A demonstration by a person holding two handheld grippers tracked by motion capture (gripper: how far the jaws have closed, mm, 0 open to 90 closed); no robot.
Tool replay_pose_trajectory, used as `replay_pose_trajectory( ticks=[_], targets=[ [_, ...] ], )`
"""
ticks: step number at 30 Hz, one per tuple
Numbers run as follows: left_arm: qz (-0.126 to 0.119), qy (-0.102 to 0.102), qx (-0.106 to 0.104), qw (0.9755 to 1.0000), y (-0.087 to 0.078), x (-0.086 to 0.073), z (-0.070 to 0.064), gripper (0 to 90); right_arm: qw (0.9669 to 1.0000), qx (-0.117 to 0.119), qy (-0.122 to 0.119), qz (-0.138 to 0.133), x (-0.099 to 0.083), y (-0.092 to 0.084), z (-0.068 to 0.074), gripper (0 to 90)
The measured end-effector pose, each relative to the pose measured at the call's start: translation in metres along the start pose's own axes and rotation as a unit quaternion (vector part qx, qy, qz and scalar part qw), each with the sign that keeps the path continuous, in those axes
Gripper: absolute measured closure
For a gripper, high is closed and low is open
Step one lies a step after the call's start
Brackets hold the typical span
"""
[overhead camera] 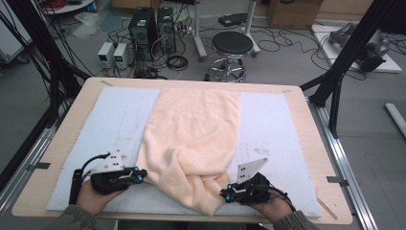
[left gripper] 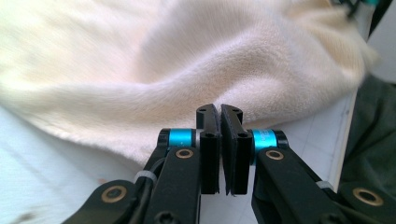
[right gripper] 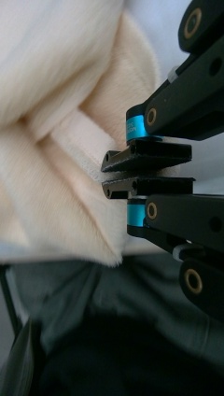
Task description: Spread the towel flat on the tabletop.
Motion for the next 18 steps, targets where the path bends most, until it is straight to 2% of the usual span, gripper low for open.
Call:
replay_pose_trajectory(
  ticks=[2,3,5,7,9,11,14,18],
  targets=[
    [0.0,0.0,0.005,1.0,-0.003,0.003,0.003,84.6,0.9999,-0.009,-0.008,-0.007,0.007,0.0,0.006,72.1],
    [0.0,-0.003,0.004,1.0,-0.003,0.003,0.003,78.1,0.9995,-0.018,-0.01,-0.024,0.012,-0.002,0.004,69.5],
    [0.004,-0.019,-0.013,0.9997,0.002,-0.001,0.004,69.6,0.9983,-0.038,-0.012,-0.042,0.017,-0.003,-0.001,68.6],
    [0.013,-0.023,-0.021,0.9994,0.011,-0.007,0.003,62.9,0.9973,-0.052,-0.014,-0.051,0.02,0.002,-0.01,69.3],
    [0.032,-0.03,-0.031,0.9986,0.022,-0.013,0.002,59.0,0.997,-0.061,-0.021,-0.043,0.021,0.012,-0.02,69.3],
    [0.055,-0.031,-0.039,0.9972,0.036,-0.02,0.002,55.4,0.9976,-0.061,-0.02,-0.028,0.021,0.024,-0.027,64.1],
    [0.078,-0.03,-0.043,0.9955,0.052,-0.024,0.004,54.2,0.9968,-0.077,-0.018,-0.015,0.022,0.042,-0.039,59.3],
    [0.075,-0.03,-0.037,0.996,0.061,-0.02,0.006,62.6,0.9948,-0.1,-0.016,-0.003,0.025,0.059,-0.053,61.6]
  ],
)
Point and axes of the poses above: each handheld gripper's, and its own axes: y roughly forward along the jaws, x roughly out of its top, z roughly to its left, the point moved 1 cm from there along y, roughly forward along the jaws, and after that the axes turned 5 degrees about -y, right-handed, at the moved point
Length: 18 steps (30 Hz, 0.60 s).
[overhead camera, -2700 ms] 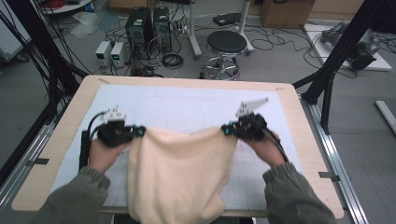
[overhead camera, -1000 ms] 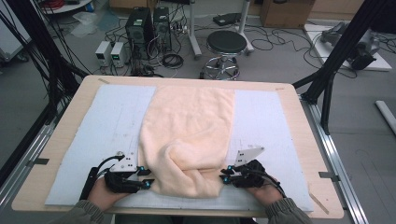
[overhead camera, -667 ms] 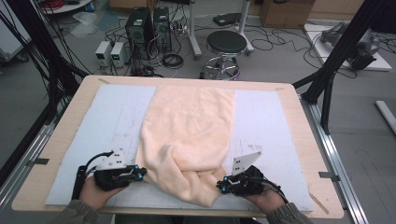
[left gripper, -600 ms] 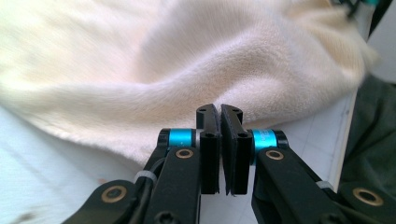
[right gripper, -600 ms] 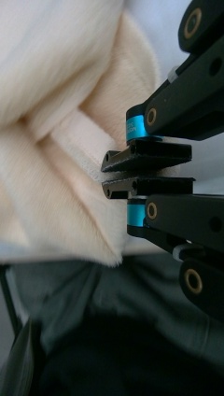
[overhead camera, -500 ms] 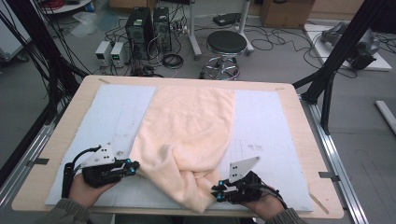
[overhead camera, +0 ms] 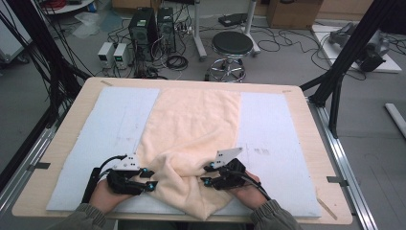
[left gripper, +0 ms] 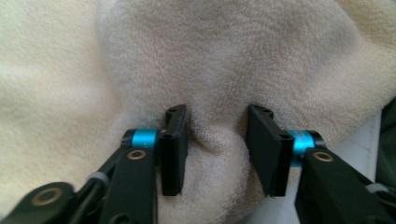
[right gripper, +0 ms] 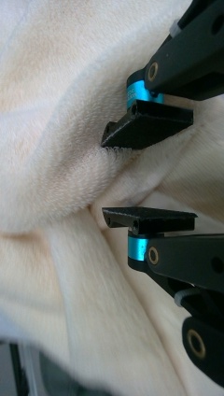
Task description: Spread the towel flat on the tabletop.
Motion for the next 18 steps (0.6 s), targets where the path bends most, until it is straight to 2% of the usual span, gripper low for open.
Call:
replay_pose_trajectory(
  ticks=[2,4,5,7,9,11,13,15,18],
  targets=[
    [0.003,0.006,0.005,1.0,0.002,0.002,0.0,69.0,1.0,-0.005,0.007,-0.002,0.001,0.004,-0.004,71.4],
    [0.002,0.007,0.01,0.9999,0.003,0.003,-0.001,73.9,1.0,-0.007,0.003,-0.001,0.001,0.005,-0.007,79.5],
    [-0.001,0.003,0.01,0.9999,0.002,0.003,-0.001,76.5,1.0,-0.005,0.003,-0.002,0.001,0.004,-0.009,80.8],
    [-0.007,0.006,0.011,0.9999,-0.002,0.004,-0.002,80.9,0.9998,0.008,0.019,-0.004,0.0,0.0,-0.01,81.8],
    [-0.021,0.008,0.016,0.9996,-0.009,0.006,-0.002,82.1,0.9998,0.008,0.015,-0.005,-0.001,-0.006,-0.011,82.3],
    [-0.04,0.006,0.017,0.999,-0.02,0.011,-0.001,82.6,1.0,0.003,0.005,-0.003,-0.001,-0.017,-0.011,82.5],
    [-0.058,0.008,0.027,0.9979,-0.031,0.016,0.0,82.9,1.0,-0.006,0.006,-0.002,-0.004,-0.032,-0.016,82.5],
    [-0.075,0.006,0.033,0.9966,-0.04,0.022,0.002,83.1,0.9996,-0.019,0.021,-0.006,-0.009,-0.05,-0.023,82.7],
    [-0.085,0.009,0.037,0.9956,-0.043,0.034,0.005,83.4,0.9989,-0.035,0.026,-0.016,-0.011,-0.073,-0.031,84.9]
  ],
)
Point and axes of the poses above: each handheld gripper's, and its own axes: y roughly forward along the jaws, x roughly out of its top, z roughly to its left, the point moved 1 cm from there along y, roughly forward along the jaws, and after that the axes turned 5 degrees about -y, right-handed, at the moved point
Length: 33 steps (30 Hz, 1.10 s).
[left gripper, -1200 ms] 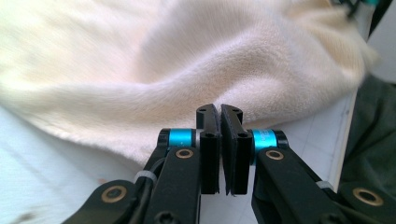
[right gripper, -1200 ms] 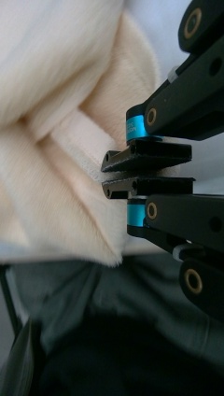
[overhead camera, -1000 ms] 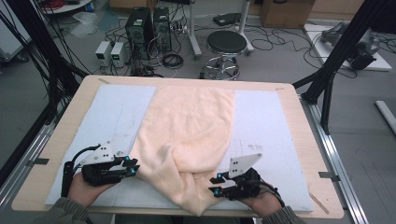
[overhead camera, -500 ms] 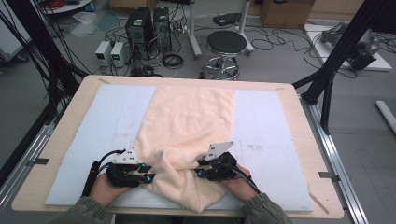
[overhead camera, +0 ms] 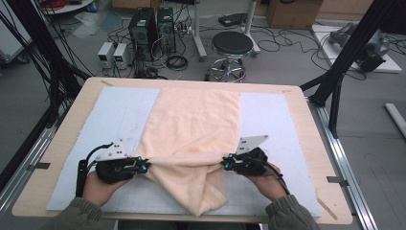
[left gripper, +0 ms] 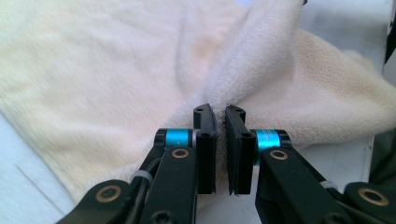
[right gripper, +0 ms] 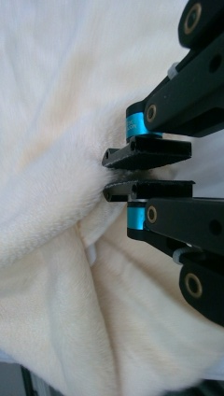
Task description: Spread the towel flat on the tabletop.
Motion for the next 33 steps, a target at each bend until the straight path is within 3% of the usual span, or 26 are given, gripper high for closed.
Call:
replay_pose_trajectory(
  ticks=[3,6,8,11,13,15,17,20,24,28,33],
  targets=[
    [-0.004,-0.006,-0.002,1.0,0.008,0.01,0.005,83.4,0.9999,-0.014,-0.005,0.002,0.004,-0.013,-0.008,85.8],
    [0.004,-0.008,0.017,0.9998,0.026,0.02,0.015,83.2,0.9991,-0.038,0.0,0.018,0.003,-0.014,-0.021,86.4],
    [0.005,-0.022,0.028,0.9994,0.041,0.025,0.026,82.7,0.9981,-0.053,0.014,0.028,-0.001,-0.01,-0.035,86.5],
    [0.027,-0.043,0.044,0.9977,0.061,0.029,0.041,77.5,0.9956,-0.067,0.052,0.04,-0.012,0.001,-0.056,86.0],
    [0.026,-0.05,0.05,0.9971,0.064,0.029,0.045,70.0,0.9951,-0.067,0.063,0.038,-0.015,0.004,-0.062,83.5],
    [0.023,-0.056,0.046,0.9971,0.058,0.029,0.047,61.9,0.9956,-0.068,0.059,0.026,-0.014,0.001,-0.061,79.0],
    [0.019,-0.047,0.051,0.9974,0.048,0.027,0.043,57.3,0.9965,-0.065,0.051,0.01,-0.01,-0.006,-0.056,75.9],
    [0.011,-0.04,0.048,0.998,0.031,0.022,0.035,54.7,0.9974,-0.059,0.038,-0.013,-0.005,-0.014,-0.046,72.6],
    [0.01,-0.027,0.03,0.9991,0.02,0.006,0.017,54.3,0.999,-0.037,0.008,-0.023,0.005,-0.015,-0.028,66.2],
    [0.032,-0.023,0.003,0.9992,0.03,-0.008,0.003,54.3,0.9996,-0.027,-0.011,-0.006,0.009,-0.001,-0.021,60.8],
    [0.066,-0.013,-0.013,0.9977,0.062,-0.011,-0.006,52.0,0.9997,-0.018,-0.005,0.019,0.007,0.029,-0.026,58.8]
  ],
)
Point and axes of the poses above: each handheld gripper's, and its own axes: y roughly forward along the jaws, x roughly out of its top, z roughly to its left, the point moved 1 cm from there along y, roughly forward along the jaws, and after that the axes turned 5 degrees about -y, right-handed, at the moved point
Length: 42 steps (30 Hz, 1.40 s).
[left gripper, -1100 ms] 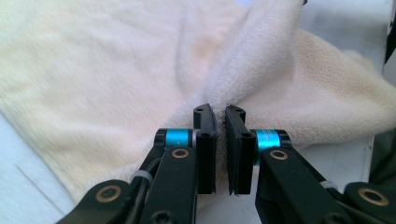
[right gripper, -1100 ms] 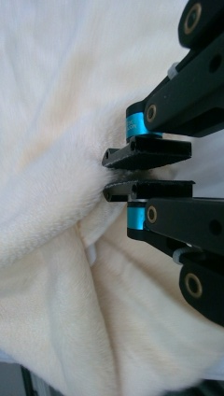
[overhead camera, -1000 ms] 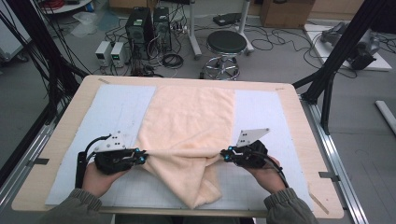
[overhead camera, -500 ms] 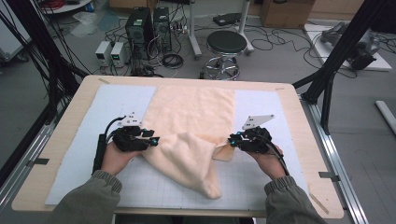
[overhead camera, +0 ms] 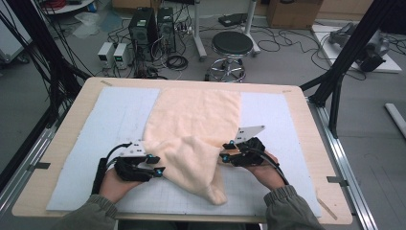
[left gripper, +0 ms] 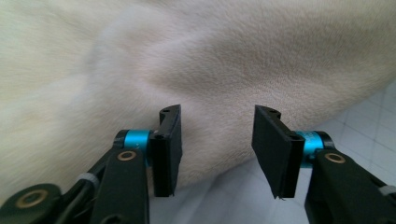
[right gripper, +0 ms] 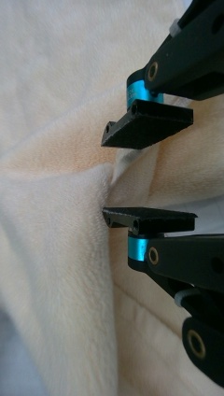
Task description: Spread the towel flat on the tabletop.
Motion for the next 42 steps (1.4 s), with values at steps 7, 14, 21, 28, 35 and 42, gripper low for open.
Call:
replay_pose_trajectory(
  ticks=[7,14,21,28,35,42],
  targets=[
    [0.016,0.012,0.032,0.9993,0.023,0.005,-0.001,65.7,0.9987,0.023,0.045,0.001,-0.006,0.03,-0.009,70.3],
    [0.001,0.001,0.024,0.9997,0.014,0.006,0.002,84.5,0.9983,0.032,0.049,0.0,-0.008,0.018,-0.012,79.5],
    [-0.049,-0.014,0.035,0.9981,-0.024,0.012,0.009,85.1,0.9994,0.009,0.035,-0.004,-0.011,-0.021,-0.01,80.2],
    [-0.082,-0.013,0.04,0.9957,-0.058,0.024,0.011,85.1,0.9997,0.006,0.021,-0.014,-0.014,-0.047,0.0,83.1],
    [-0.098,-0.001,0.034,0.9946,-0.075,0.034,0.006,85.2,0.9993,0.019,0.006,-0.031,-0.011,-0.069,0.009,83.7],
    [-0.052,-0.026,0.066,0.9961,-0.032,0.04,0.03,81.2,0.9996,-0.003,0.027,0.008,-0.019,-0.046,-0.005,77.8]
  ],
)
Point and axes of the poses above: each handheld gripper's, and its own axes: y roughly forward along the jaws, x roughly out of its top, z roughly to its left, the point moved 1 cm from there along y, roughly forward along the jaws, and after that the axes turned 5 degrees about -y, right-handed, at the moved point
